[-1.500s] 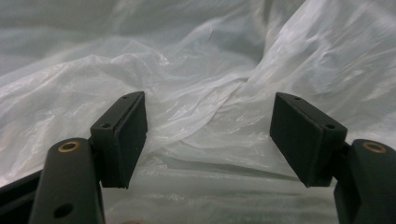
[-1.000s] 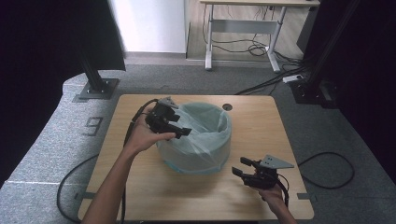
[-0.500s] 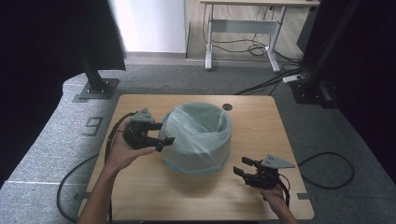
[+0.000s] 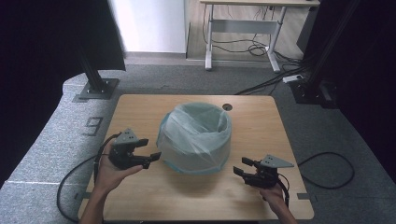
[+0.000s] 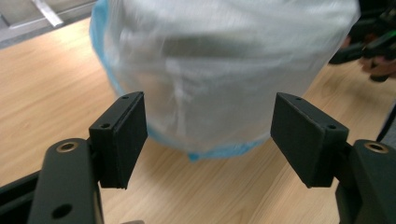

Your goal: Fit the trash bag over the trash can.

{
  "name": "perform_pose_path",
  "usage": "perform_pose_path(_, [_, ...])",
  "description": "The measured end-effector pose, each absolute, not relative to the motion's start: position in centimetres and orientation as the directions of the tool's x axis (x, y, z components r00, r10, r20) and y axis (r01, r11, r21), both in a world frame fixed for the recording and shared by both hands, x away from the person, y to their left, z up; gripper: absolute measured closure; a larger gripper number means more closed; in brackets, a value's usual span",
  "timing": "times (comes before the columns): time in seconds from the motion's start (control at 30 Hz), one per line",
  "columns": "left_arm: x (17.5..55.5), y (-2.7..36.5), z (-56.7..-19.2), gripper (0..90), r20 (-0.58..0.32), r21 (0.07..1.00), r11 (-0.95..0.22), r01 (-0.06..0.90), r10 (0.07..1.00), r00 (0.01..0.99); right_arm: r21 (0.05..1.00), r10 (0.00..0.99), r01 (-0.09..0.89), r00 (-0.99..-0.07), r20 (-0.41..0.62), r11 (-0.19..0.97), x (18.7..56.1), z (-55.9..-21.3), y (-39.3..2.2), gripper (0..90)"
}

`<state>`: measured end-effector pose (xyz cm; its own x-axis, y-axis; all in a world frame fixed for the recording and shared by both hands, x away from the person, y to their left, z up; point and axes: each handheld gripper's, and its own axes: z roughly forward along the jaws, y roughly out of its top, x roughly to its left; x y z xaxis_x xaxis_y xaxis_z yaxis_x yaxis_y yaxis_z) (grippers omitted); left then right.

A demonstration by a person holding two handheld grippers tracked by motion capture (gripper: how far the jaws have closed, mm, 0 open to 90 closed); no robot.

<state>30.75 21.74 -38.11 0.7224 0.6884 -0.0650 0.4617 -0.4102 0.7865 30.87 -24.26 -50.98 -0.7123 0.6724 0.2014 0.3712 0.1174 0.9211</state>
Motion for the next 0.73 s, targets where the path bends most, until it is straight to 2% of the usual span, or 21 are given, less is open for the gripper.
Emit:
perform_pose_path(0.23, [29.9, 22.5, -40.0, 27.0, -0.073, 0.77, -0.414, 0.486, 0.7, 0.711, 0.918, 0.675, 0.378, -0.709, 0.204, 0.12, 31.0, -51.2, -24.3, 36.6])
perform_pose_path(0.73, [30.6, 22.5, -41.2, 26.4, -0.092, 0.75, -0.415, 0.516, 0.707, 0.702, 0.919, 0.679, 0.377, -0.705, 0.204, 0.116, 31.2, -51.3, -24.4, 35.3])
